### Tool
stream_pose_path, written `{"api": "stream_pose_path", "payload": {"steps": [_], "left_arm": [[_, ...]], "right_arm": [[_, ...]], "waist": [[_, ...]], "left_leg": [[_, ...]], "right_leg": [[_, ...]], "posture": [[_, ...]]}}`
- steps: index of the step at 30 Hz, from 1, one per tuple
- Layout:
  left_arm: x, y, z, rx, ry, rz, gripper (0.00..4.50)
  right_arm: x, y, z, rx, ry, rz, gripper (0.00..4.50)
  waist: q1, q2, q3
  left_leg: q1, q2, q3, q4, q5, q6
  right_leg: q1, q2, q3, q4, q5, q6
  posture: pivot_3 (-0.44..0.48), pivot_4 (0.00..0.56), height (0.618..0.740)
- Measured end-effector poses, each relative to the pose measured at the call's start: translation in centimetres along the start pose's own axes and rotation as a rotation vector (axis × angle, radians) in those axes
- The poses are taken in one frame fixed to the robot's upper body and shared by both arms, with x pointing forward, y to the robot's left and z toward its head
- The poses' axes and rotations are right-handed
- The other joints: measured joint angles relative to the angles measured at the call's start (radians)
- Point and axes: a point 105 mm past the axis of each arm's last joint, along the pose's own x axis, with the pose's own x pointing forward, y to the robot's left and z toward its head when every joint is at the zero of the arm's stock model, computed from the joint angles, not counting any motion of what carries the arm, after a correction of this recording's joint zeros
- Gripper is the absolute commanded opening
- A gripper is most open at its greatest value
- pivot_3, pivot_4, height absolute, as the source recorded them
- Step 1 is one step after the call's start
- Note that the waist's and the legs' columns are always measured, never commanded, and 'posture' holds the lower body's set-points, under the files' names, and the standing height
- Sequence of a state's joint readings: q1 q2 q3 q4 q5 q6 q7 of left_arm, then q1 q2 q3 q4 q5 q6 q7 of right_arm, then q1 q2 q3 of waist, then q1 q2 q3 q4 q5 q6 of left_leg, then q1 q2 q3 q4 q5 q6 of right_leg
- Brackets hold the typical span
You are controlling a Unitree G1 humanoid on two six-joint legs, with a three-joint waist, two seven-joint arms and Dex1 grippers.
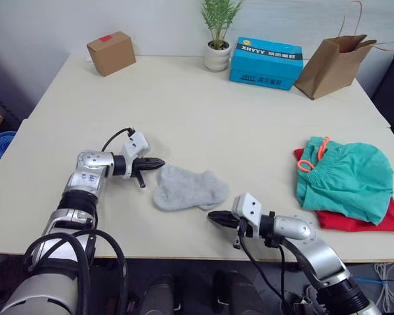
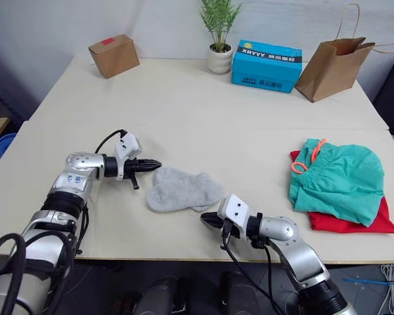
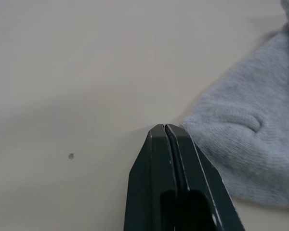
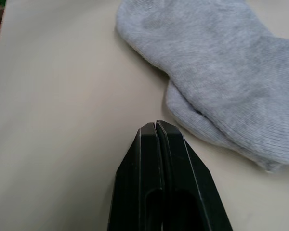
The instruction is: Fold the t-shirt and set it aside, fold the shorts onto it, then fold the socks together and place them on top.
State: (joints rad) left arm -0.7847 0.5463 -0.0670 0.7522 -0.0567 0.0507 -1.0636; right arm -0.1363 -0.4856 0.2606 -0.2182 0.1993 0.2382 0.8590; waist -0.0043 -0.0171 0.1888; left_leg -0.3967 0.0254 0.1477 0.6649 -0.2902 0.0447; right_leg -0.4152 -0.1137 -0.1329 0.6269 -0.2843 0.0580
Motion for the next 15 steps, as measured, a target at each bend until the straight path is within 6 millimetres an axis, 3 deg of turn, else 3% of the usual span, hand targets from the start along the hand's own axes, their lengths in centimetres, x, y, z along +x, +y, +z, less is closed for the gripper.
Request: {"api": "stream_pose_path", "payload": {"steps": [10, 15], "left_arm": [[-1.1, -3.4, -0.8, -0.061, -0.007, -0.046, 0.0], [-1.7, -3.6, -1.0, -0.074, 0.003, -0.016, 0.0]], "right_arm": [[-1.5, -1.6, -0.5, -0.008, 0.04, -0.035, 0.03], [-2.2, -1.8, -0.3, 0.002, 0.032, -0.018, 0.03]], "waist": [[0.001, 0.0, 0.0], [0.001, 0.0, 0.0]], "left_leg": [[0.002, 0.0, 0.0, 0.0, 0.0, -0.001], [0.002, 0.001, 0.0, 0.0, 0.0, -0.001]], "right_leg": [[0.002, 0.0, 0.001, -0.001, 0.0, 0.0], [0.002, 0.0, 0.001, -0.001, 0.0, 0.0]], "posture": [[0.0, 0.15, 0.74], [0.0, 0.15, 0.74]]}}
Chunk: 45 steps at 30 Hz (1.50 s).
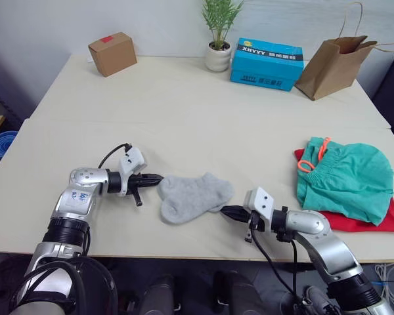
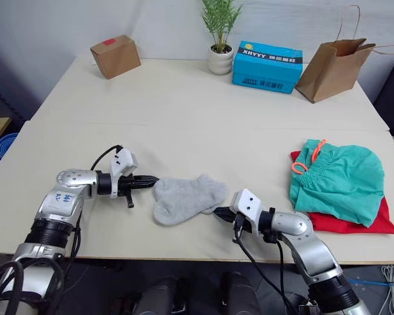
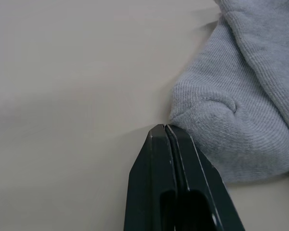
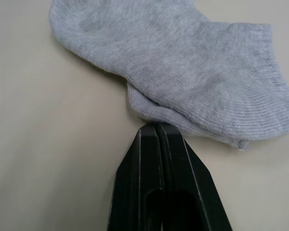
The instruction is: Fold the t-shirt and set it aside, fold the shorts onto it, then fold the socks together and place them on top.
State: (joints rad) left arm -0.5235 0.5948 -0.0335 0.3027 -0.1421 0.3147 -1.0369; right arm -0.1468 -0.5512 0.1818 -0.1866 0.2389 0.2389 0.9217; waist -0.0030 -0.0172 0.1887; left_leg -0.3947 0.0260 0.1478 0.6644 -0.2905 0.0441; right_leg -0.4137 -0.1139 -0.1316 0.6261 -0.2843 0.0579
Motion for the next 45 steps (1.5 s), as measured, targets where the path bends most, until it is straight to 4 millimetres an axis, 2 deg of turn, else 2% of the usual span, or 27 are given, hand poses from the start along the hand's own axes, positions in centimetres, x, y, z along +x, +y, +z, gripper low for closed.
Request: {"api": "stream_pose_path", "payload": {"steps": [1, 4, 6, 8, 10, 12, 15, 16, 18, 20, 24, 29, 30, 32, 33, 37, 42, 44, 45], "left_arm": [[-0.2, -0.1, -0.1, -0.006, -0.005, 0.011, 0.0], [-1.5, 0.4, -0.7, -0.026, 0.008, 0.078, 0.56], [-3.2, 1.4, -1.2, -0.05, 0.04, 0.145, 1.14], [-4.9, 1.4, -1.4, -0.128, 0.038, 0.165, 1.7], [-6.2, -0.2, -0.8, -0.275, -0.004, 0.083, 2.44], [-7.1, -1.8, 0.7, -0.419, -0.025, -0.008, 3.02], [-8.3, -3.9, 1.2, -0.559, 0.096, -0.064, 3.99], [-8.4, -4.6, 1.1, -0.587, 0.129, -0.085, 4.27], [-7.7, -5.6, 0.6, -0.654, 0.162, -0.101, 4.27], [-5.9, -6.4, -0.1, -0.715, 0.186, -0.104, 4.27], [-4.0, -7.2, 0.4, -0.711, 0.193, -0.095, 4.27], [-3.0, -7.6, 0.7, -0.688, 0.2, -0.077, 4.27], [-2.9, -7.7, 0.7, -0.679, 0.203, -0.073, 4.3], [-2.6, -7.8, 0.8, -0.659, 0.207, -0.063, 3.88], [-2.4, -7.8, 0.8, -0.652, 0.206, -0.055, 3.66], [-0.7, -7.6, 0.8, -0.625, 0.176, -0.014, 2.4], [-0.2, -7.8, 0.6, -0.614, 0.192, -0.01, 0.74], [-0.2, -8.0, 0.4, -0.616, 0.202, -0.015, 0.12], [-0.2, -8.1, 0.3, -0.619, 0.207, -0.018, 0.04]], "right_arm": [[-0.3, 0.0, 0.1, 0.021, -0.011, 0.012, 0.03], [-2.0, 0.4, 0.8, 0.1, -0.072, 0.079, 0.59], [-3.2, 0.4, 2.1, 0.139, -0.13, 0.124, 1.23], [-4.1, 0.3, 2.6, 0.172, -0.133, 0.154, 1.86], [-4.7, 0.2, 2.6, 0.229, -0.102, 0.187, 2.63], [-5.0, -0.8, 2.5, 0.272, -0.022, 0.163, 3.24], [-5.1, -3.2, 2.5, 0.293, 0.11, 0.081, 4.31], [-5.1, -3.7, 2.7, 0.308, 0.117, 0.071, 4.5], [-4.1, -4.3, 2.7, 0.358, 0.12, 0.082, 4.5], [-2.4, -5.7, 3.1, 0.419, 0.127, 0.075, 4.5], [-0.3, -8.1, 3.3, 0.489, 0.181, 0.04, 4.5], [1.4, -8.9, 3.5, 0.522, 0.204, 0.058, 4.5], [1.8, -8.9, 3.6, 0.526, 0.205, 0.066, 4.32], [2.3, -8.9, 3.6, 0.513, 0.21, 0.073, 3.94], [2.6, -9.0, 3.6, 0.505, 0.212, 0.072, 3.6], [3.7, -8.4, 3.5, 0.488, 0.21, 0.099, 2.23], [4.2, -7.8, 3.7, 0.464, 0.187, 0.138, 0.41], [4.1, -7.7, 3.8, 0.46, 0.176, 0.145, 0.0], [4.0, -7.8, 3.8, 0.458, 0.168, 0.146, 0.0]], "waist": [[-0.001, 0.0, 0.0], [-0.002, 0.0, 0.0], [-0.005, 0.0, 0.0], [-0.005, 0.0, 0.0], [-0.002, 0.0, 0.0], [0.0, 0.0, 0.001], [0.0, 0.0, 0.001], [0.0, 0.001, 0.001], [0.001, 0.001, 0.001], [-0.001, 0.002, 0.002], [0.004, 0.003, 0.002], [0.001, 0.003, 0.001], [0.0, 0.003, 0.001], [0.001, 0.004, 0.001], [0.001, 0.004, 0.0], [0.004, 0.005, 0.0], [0.001, 0.005, 0.0], [-0.001, 0.005, 0.0], [-0.002, 0.005, 0.0]], "left_leg": [[0.0, 0.0, 0.0, 0.0, 0.0, 0.0], [0.001, 0.001, 0.0, -0.001, 0.0, 0.0], [0.003, 0.001, 0.0, -0.001, -0.001, -0.001], [0.004, 0.002, 0.0, -0.002, -0.001, -0.001], [0.003, 0.002, 0.0, -0.002, -0.002, -0.001], [0.003, 0.002, -0.001, -0.001, -0.003, -0.003], [0.003, 0.001, -0.001, -0.002, -0.005, -0.008], [0.003, 0.001, -0.001, -0.003, -0.005, -0.009], [0.004, 0.001, -0.001, -0.003, -0.005, -0.01], [0.003, 0.001, 0.0, -0.003, -0.004, -0.009], [0.003, 0.0, 0.0, -0.002, 0.0, -0.005], [0.005, -0.001, 0.0, -0.002, 0.0, -0.004], [0.005, -0.001, 0.0, -0.002, -0.001, -0.007], [0.005, 0.0, 0.0, -0.002, -0.003, -0.01], [0.005, -0.001, 0.0, -0.002, -0.003, -0.01], [0.005, -0.001, 0.0, -0.002, -0.003, -0.01], [0.005, -0.001, 0.0, -0.002, -0.003, -0.01], [0.005, -0.001, 0.0, -0.003, -0.004, -0.011], [0.004, -0.001, 0.0, -0.003, -0.004, -0.011]], "right_leg": [[0.0, 0.0, 0.0, 0.0, 0.0, 0.0], [0.0, 0.0, 0.0, 0.0, 0.0, 0.0], [0.001, 0.0, 0.0, 0.0, 0.0, -0.001], [0.001, 0.0, 0.0, 0.0, -0.001, -0.001], [0.001, 0.0, 0.001, -0.001, -0.001, -0.001], [0.001, -0.001, 0.001, -0.001, -0.001, -0.002], [0.001, -0.001, 0.001, -0.001, -0.002, -0.003], [0.001, -0.001, 0.001, -0.001, -0.002, -0.003], [0.001, -0.001, 0.001, 0.0, -0.002, -0.004], [0.0, -0.001, 0.001, 0.001, -0.002, -0.004], [0.0, 0.0, 0.0, 0.001, -0.002, -0.004], [0.003, -0.001, 0.002, 0.001, -0.001, -0.002], [0.003, -0.001, 0.002, 0.001, -0.001, -0.002], [0.003, -0.001, 0.002, 0.002, -0.001, -0.002], [0.003, -0.001, 0.002, 0.002, -0.001, -0.002], [0.003, -0.001, 0.002, 0.001, -0.001, -0.002], [0.003, -0.001, 0.002, 0.001, -0.001, -0.002], [0.002, -0.001, 0.002, 0.001, -0.001, -0.002], [0.002, -0.001, 0.002, 0.0, -0.001, -0.002]], "posture": [[0.0, 0.15, 0.74], [0.0, 0.15, 0.74], [0.0, 0.15, 0.74], [0.0, 0.15, 0.74], [0.0, 0.15, 0.74], [0.0, 0.15, 0.74], [0.0, 0.15, 0.74], [0.0, 0.15, 0.74], [0.0, 0.15, 0.74], [0.0, 0.15, 0.74], [0.0, 0.15, 0.74], [0.0, 0.15, 0.74], [0.0, 0.15, 0.74], [0.0, 0.15, 0.74], [0.0, 0.15, 0.74], [0.0, 0.15, 0.74], [0.0, 0.15, 0.74], [0.0, 0.15, 0.74], [0.0, 0.15, 0.74]]}}
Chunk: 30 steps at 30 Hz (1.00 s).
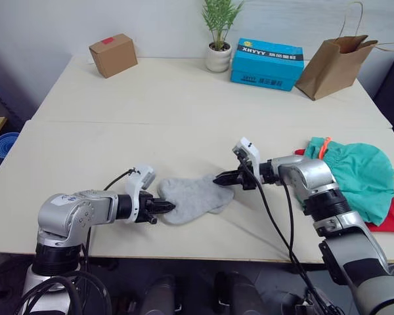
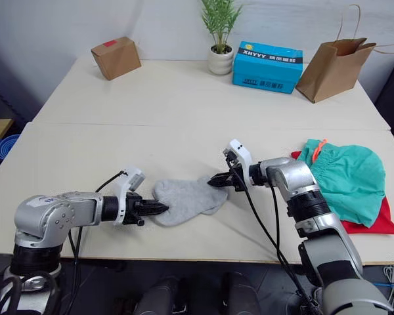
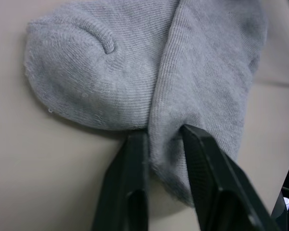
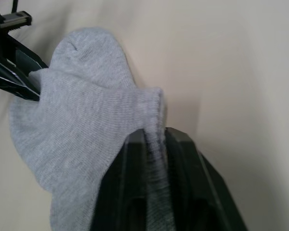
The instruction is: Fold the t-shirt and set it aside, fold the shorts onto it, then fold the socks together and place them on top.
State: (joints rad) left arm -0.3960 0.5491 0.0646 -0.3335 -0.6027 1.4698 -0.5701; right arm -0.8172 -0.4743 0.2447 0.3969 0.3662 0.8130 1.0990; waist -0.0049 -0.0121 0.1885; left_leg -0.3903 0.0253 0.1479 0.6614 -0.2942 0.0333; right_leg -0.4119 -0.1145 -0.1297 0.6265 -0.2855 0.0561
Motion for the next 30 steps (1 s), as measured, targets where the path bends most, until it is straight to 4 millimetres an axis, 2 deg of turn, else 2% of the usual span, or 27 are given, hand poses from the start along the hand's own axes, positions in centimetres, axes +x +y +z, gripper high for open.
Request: {"api": "stream_pose_path", "payload": {"steps": [5, 10, 15, 19, 24, 30], "left_arm": [[-0.2, -0.2, -0.4, -0.004, 0.015, -0.028, 0.04], [-0.4, -0.9, -0.7, -0.025, 0.037, -0.093, 0.04], [-1.5, -0.9, 0.0, -0.044, 0.018, -0.121, 0.04], [-2.4, -0.5, 0.7, -0.049, -0.01, -0.11, 0.04], [-2.0, -0.2, 0.4, -0.077, 0.002, -0.121, 0.04], [-1.6, -0.4, 0.1, -0.068, 0.027, -0.129, 0.04]], "right_arm": [[-1.1, 0.1, 0.4, -0.031, -0.016, 0.002, 0.0], [-2.5, 1.2, 1.9, -0.094, -0.076, 0.031, 0.0], [-3.2, 2.2, 2.7, -0.107, -0.106, 0.048, 0.0], [-3.0, 2.8, 2.1, -0.091, -0.1, 0.053, 0.0], [-2.0, 1.5, -0.3, -0.07, -0.056, -0.032, 0.0], [-1.0, 1.3, -1.2, -0.155, -0.083, -0.069, 0.0]], "waist": [[-0.002, 0.0, 0.0], [-0.002, 0.0, 0.0], [-0.004, 0.0, 0.001], [-0.002, 0.0, 0.001], [-0.001, 0.0, 0.001], [-0.002, 0.0, 0.001]], "left_leg": [[-0.001, 0.0, 0.0, 0.0, 0.0, 0.0], [-0.001, 0.001, 0.0, -0.001, 0.0, 0.0], [-0.002, 0.001, 0.0, -0.001, 0.0, -0.001], [-0.002, 0.001, 0.0, -0.001, 0.0, -0.001], [-0.004, 0.001, 0.0, -0.001, 0.0, -0.001], [-0.005, 0.001, 0.0, -0.001, 0.0, -0.001]], "right_leg": [[-0.001, 0.0, 0.0, 0.0, 0.0, 0.0], [-0.002, 0.0, 0.0, -0.001, 0.0, 0.0], [-0.003, 0.001, 0.0, 0.0, 0.0, -0.001], [-0.003, 0.0, 0.0, -0.001, 0.0, -0.001], [-0.004, 0.0, 0.0, -0.001, 0.0, -0.001], [-0.005, 0.001, 0.0, -0.001, 0.0, -0.001]], "posture": [[0.0, 0.15, 0.74], [0.0, 0.15, 0.74], [0.0, 0.15, 0.74], [0.0, 0.15, 0.74], [0.0, 0.15, 0.74], [0.0, 0.15, 0.74]]}}
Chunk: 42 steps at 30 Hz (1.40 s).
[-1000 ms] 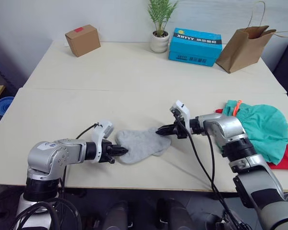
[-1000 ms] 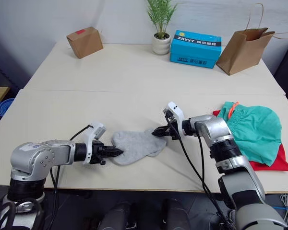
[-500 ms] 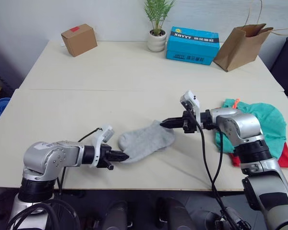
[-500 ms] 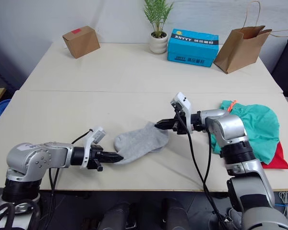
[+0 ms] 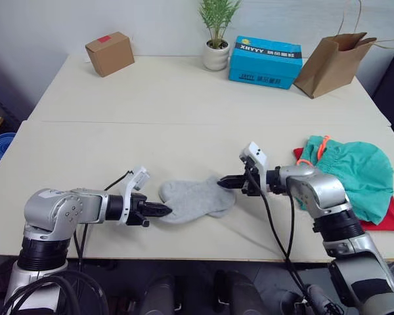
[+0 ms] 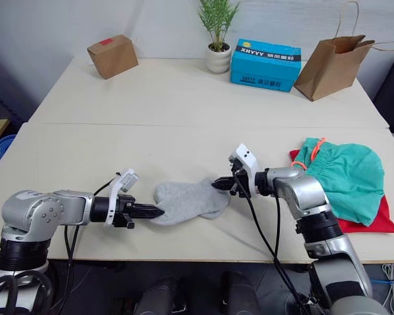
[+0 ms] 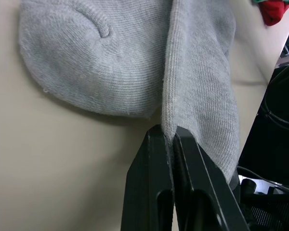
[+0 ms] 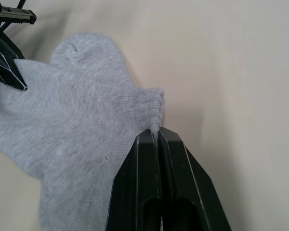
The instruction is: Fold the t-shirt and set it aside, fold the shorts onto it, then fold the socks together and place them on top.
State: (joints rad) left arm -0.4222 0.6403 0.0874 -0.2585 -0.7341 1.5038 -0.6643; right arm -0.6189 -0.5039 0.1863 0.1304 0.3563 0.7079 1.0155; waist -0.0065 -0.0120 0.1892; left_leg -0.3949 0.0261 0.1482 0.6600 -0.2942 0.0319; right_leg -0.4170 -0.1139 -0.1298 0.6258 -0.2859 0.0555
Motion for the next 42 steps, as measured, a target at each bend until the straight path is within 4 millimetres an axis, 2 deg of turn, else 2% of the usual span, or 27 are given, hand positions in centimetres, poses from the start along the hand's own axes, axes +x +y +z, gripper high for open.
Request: {"api": "stream_pose_path", "payload": {"steps": [2, 3, 6, 9, 21, 24, 28, 37, 42], "left_arm": [[-0.1, 0.1, 0.0, 0.002, 0.001, 0.004, 0.04], [0.0, 0.0, 0.0, 0.003, 0.002, 0.003, 0.01], [0.1, 0.0, -0.1, 0.004, 0.007, 0.0, 0.0], [0.3, 0.1, -0.2, 0.002, 0.014, -0.001, 0.0], [0.6, 0.5, -0.3, -0.002, 0.015, 0.014, 0.0], [0.6, 0.5, -0.3, -0.001, 0.013, 0.016, 0.0], [0.6, 0.5, -0.2, 0.001, 0.012, 0.017, 0.0], [0.6, 0.6, -0.2, 0.004, 0.008, 0.022, 0.0], [0.0, 0.2, 0.3, 0.013, -0.018, -0.009, 0.0]], "right_arm": [[0.0, 0.0, 0.4, -0.073, -0.019, -0.001, 0.0], [-0.1, 0.0, 0.5, -0.096, -0.024, 0.002, 0.21], [-0.3, 0.1, 0.6, -0.111, -0.023, 0.013, 0.96], [-0.3, 0.1, 0.4, -0.111, -0.017, 0.007, 2.03], [-0.4, -0.3, 0.0, -0.113, 0.008, -0.004, 2.03], [-0.4, -0.2, 0.0, -0.112, 0.007, 0.005, 1.36], [-0.4, -0.1, 0.0, -0.112, 0.009, 0.01, 0.03], [-0.3, 0.2, 0.1, -0.097, 0.004, 0.036, 0.03], [-1.2, 1.4, 1.5, -0.044, -0.049, 0.1, 0.03]], "waist": [[-0.002, 0.0, 0.0], [-0.002, 0.0, 0.0], [-0.001, 0.0, 0.0], [-0.001, 0.0, 0.0], [-0.001, 0.0, 0.0], [-0.001, 0.0, 0.0], [-0.001, 0.0, 0.0], [-0.001, 0.0, 0.0], [0.0, 0.0, 0.0]], "left_leg": [[0.0, 0.0, 0.0, 0.0, 0.0, 0.0], [0.0, 0.0, 0.0, 0.0, 0.0, 0.0], [0.0, 0.0, 0.0, 0.0, 0.0, 0.0], [0.0, 0.0, 0.0, 0.0, 0.0, 0.0], [0.0, 0.0, 0.0, 0.0, 0.0, 0.0], [0.0, 0.0, 0.0, 0.0, 0.0, 0.0], [0.0, 0.0, 0.0, 0.0, 0.0, 0.0], [0.0, 0.0, 0.0, 0.0, 0.0, 0.0], [-0.001, 0.001, 0.0, 0.0, 0.0, 0.0]], "right_leg": [[0.0, 0.0, 0.0, 0.0, 0.0, 0.0], [0.0, 0.0, 0.0, 0.0, 0.0, 0.0], [0.0, 0.0, 0.0, 0.0, 0.0, 0.0], [0.0, 0.0, 0.0, 0.0, 0.0, 0.0], [0.0, 0.0, 0.0, 0.0, 0.0, 0.0], [0.0, 0.0, 0.0, 0.0, 0.0, 0.0], [0.0, 0.0, 0.0, 0.0, 0.0, 0.0], [-0.001, 0.0, 0.0, 0.0, 0.0, 0.0], [-0.001, 0.0, 0.0, 0.0, 0.0, 0.0]], "posture": [[0.0, 0.15, 0.74], [0.0, 0.15, 0.74], [0.0, 0.15, 0.74], [0.0, 0.15, 0.74], [0.0, 0.15, 0.74], [0.0, 0.15, 0.74], [0.0, 0.15, 0.74], [0.0, 0.15, 0.74], [0.0, 0.15, 0.74]]}}
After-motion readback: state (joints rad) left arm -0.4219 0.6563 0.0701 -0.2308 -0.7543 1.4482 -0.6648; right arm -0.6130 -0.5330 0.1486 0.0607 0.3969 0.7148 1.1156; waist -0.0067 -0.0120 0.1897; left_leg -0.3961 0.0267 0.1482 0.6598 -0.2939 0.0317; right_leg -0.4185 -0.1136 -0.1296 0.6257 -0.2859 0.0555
